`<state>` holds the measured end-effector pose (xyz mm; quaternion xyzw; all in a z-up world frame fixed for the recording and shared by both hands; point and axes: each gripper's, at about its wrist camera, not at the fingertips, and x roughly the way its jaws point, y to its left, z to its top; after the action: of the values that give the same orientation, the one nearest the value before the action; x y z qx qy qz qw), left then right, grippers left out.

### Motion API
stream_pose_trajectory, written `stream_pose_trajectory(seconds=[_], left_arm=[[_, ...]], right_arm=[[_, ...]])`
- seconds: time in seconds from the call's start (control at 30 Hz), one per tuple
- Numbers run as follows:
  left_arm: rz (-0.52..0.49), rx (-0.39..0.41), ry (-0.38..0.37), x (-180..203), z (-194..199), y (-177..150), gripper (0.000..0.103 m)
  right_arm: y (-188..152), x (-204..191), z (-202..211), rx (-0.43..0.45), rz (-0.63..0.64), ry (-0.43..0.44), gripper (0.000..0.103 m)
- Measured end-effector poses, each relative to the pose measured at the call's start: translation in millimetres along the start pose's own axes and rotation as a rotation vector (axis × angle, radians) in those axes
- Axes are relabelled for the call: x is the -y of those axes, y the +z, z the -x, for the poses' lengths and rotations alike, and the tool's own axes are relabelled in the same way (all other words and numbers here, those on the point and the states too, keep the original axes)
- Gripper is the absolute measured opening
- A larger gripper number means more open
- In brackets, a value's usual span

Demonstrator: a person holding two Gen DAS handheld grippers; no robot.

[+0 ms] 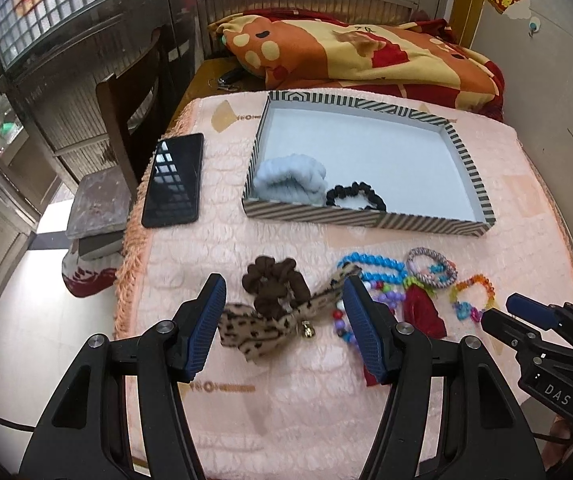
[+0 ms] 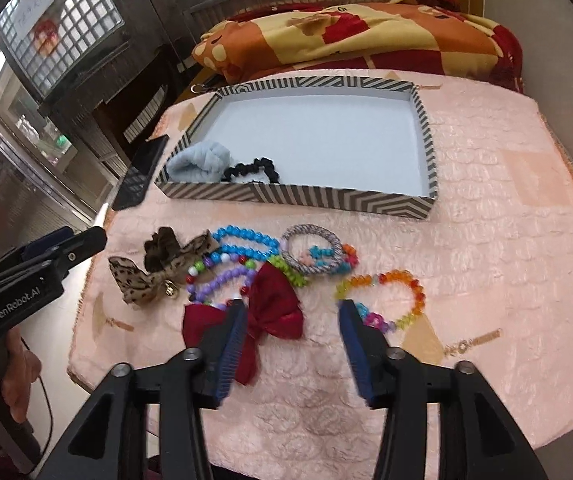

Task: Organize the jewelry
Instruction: 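Move the left gripper back toward the red velvet bow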

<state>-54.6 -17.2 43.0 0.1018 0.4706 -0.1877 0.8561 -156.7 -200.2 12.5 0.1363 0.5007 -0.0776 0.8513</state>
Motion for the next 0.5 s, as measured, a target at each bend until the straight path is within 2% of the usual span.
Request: stream_pose_trajectory(seconds=[0.03,0.07,0.17,0.3,0.5], left_arm=[[0.001,-0.001,0.0,1,1,-2,0.061],[0.0,0.001,0.005,3,2,-4,0.061],[-0.003,0.01,0.009,5,6,-8,0.061],[0.004,0.004,0.001,9,7,-11,0.061],[0.003,-0.011,-0.002,15,7,-19,0.061]], right_arm=[[-2,1,2,0.014,0.0,-0.004,0.077],[-5,3,8,0.05,-0.001,0.007,0.079],[-8,5,16,0.067,0.007,0.039,0.08],[-12,6,20,0.071,0.024,0.003,0.08],[-17,7,20,0.048,0.032,0.003,0.08]])
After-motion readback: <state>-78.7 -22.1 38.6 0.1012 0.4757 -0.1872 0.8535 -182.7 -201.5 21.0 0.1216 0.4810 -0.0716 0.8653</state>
